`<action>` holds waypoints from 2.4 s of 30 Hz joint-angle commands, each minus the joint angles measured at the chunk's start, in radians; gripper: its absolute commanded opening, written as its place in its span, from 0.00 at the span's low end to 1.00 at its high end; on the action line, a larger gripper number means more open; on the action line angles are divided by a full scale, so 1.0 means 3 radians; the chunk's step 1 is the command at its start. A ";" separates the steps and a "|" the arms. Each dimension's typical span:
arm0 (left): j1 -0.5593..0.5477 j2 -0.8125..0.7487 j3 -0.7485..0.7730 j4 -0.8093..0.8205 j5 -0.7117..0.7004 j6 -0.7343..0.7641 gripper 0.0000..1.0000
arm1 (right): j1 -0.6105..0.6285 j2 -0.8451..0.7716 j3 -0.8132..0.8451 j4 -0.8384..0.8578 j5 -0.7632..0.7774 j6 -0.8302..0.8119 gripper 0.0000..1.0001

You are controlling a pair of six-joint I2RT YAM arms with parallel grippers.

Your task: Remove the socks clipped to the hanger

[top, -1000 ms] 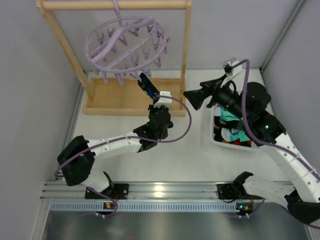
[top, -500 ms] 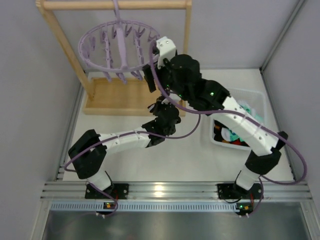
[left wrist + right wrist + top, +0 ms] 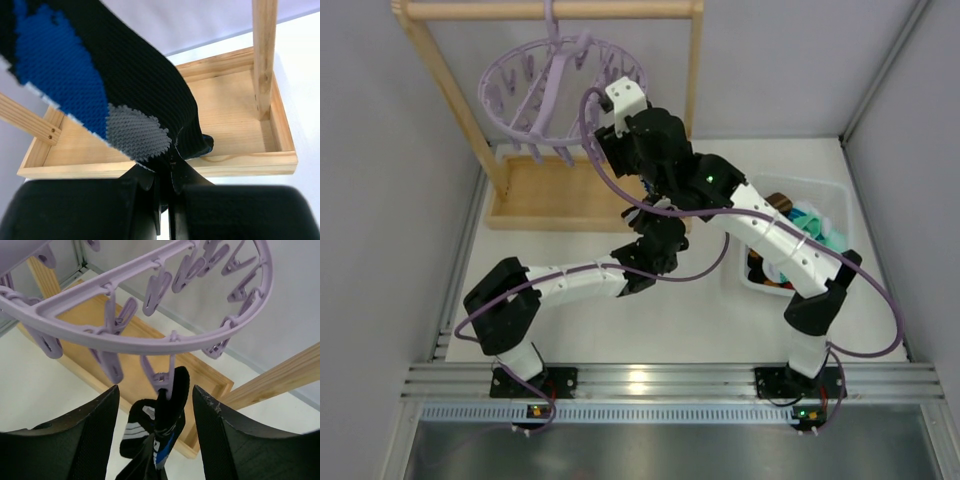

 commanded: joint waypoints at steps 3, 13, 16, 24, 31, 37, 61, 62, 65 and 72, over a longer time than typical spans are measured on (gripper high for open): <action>-0.0076 0.0087 0.0243 0.0159 0.0018 0.0059 0.00 | -0.0027 0.0214 0.0288 0.0085 0.0158 -0.0120 0.57; -0.0122 0.0128 0.0310 0.0159 -0.0007 0.0136 0.00 | -0.0042 0.0368 0.0426 0.0136 0.0133 -0.0196 0.56; -0.0132 0.0103 0.0310 0.0159 -0.0002 0.0141 0.00 | -0.0057 0.0403 0.0431 0.0177 0.0128 -0.0258 0.56; -0.0168 0.0072 0.0304 0.0159 -0.0023 0.0141 0.00 | -0.0098 0.0521 0.0396 0.0360 0.0266 -0.0345 0.53; -0.0173 0.0057 0.0248 0.0144 -0.0043 0.0070 0.00 | -0.0093 0.0440 0.0340 0.0493 0.0250 -0.0314 0.22; -0.0194 -0.0173 0.0008 0.0139 -0.0002 -0.0196 0.00 | -0.0088 0.0220 0.0094 0.0626 0.0143 -0.0232 0.13; -0.0224 -0.1564 -0.1035 -0.0756 0.1189 -0.1480 0.00 | -0.0088 -0.0220 -0.0249 0.0637 -0.0256 0.0034 0.20; -0.0224 -0.1554 -0.1040 -0.0761 0.1209 -0.1480 0.00 | -0.0088 -0.0215 -0.0254 0.0637 -0.0246 0.0039 0.18; -0.0224 -0.1564 -0.1091 -0.0756 0.1434 -0.1577 0.00 | -0.0093 -0.0251 -0.0254 0.0601 -0.0225 0.0029 0.41; -0.0224 -0.1503 -0.1158 -0.0756 0.1670 -0.1730 0.00 | -0.0093 -0.0369 -0.0361 0.0504 -0.0388 0.0090 0.47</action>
